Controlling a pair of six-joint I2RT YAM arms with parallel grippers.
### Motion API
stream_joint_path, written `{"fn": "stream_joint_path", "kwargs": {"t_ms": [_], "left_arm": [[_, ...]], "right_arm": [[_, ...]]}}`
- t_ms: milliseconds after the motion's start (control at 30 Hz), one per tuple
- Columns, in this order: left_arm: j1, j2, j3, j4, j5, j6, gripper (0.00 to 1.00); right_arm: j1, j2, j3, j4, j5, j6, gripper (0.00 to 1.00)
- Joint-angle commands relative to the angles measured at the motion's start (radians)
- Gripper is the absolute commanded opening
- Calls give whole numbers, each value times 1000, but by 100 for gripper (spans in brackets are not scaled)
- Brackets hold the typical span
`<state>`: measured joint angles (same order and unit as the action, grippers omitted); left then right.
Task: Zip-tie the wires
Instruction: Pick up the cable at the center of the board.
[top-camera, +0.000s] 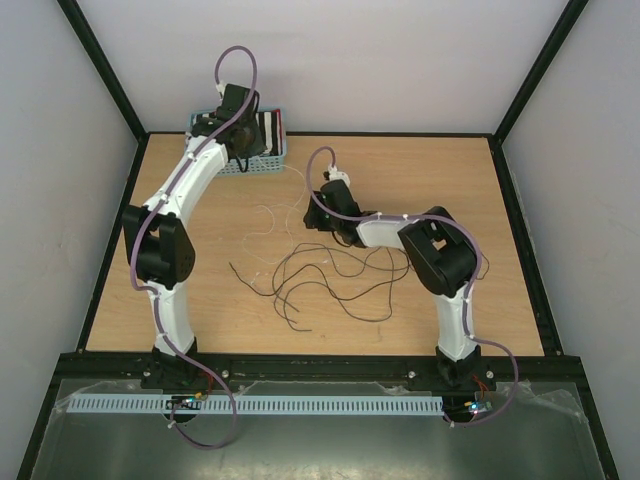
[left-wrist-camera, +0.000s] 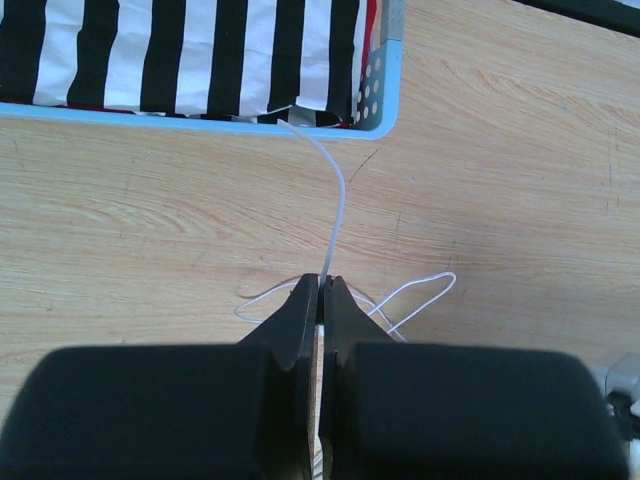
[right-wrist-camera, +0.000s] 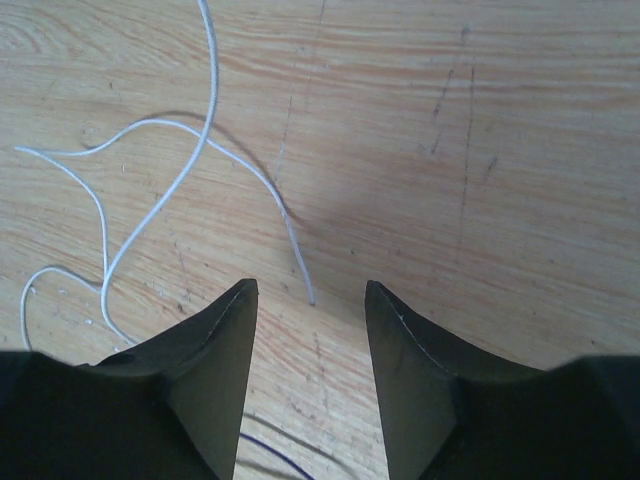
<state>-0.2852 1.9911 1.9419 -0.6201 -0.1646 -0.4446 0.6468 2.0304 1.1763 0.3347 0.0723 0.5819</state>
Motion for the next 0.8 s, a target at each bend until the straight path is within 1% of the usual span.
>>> {"fn": "stream_joint_path", "kwargs": {"t_ms": [0, 167, 267, 467, 600, 767], "left_arm": [[3, -46, -4, -2, 4, 14, 0], [8, -50, -7, 0, 7, 13, 0], [8, -51, -9, 0, 8, 11, 0], [9, -49, -13, 1, 9, 10, 0], [11, -45, -15, 1, 10, 7, 0], [12, -44, -14, 2, 13, 9, 0]], "right_arm": [[-1, 39, 70, -34, 38, -15, 57], [-1, 63, 95, -45, 40, -21, 57], [-1, 82, 114, -56, 33, -21, 54], [-2, 105, 126, -56, 9, -8, 40], [-1, 104, 123, -57, 6, -5, 33], [-2, 95, 123, -63, 7, -8, 20]]}}
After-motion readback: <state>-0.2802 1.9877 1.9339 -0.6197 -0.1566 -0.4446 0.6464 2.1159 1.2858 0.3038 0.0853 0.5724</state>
